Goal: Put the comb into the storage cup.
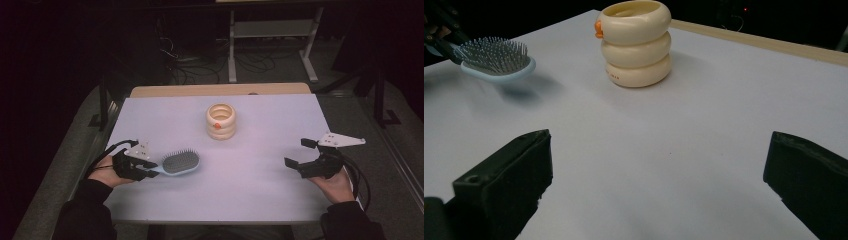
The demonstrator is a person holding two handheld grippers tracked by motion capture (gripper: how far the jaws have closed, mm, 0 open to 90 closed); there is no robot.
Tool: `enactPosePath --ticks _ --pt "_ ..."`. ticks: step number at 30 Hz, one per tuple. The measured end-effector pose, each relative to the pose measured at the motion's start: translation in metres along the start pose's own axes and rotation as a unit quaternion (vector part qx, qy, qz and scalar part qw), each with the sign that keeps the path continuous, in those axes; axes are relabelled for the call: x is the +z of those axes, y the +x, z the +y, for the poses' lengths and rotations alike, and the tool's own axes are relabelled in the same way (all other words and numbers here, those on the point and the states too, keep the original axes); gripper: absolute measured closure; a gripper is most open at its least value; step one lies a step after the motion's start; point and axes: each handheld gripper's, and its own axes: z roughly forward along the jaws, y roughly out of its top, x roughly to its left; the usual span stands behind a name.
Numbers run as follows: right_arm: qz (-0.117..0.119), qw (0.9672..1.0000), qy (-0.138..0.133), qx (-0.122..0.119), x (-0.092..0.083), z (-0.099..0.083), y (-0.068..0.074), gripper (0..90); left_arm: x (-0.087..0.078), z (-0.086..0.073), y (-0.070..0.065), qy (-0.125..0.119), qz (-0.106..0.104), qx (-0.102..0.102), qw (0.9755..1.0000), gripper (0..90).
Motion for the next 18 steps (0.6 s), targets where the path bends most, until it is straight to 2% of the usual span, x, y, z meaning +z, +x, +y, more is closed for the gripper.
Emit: enactPosePath --ticks 7,18 --pt "0.0 1.0 0.0 0.001 0.0 0.0 0.0 0.0 -0.004 0.015 0.001 0.006 0.002 0.017 0.9998 69.8" --pt "0.002 1.0 0.0 0.0 0.0 0.0 0.0 0.0 -0.019 0.037 0.002 -0.002 0.015 0.033 0.9994 69.8"
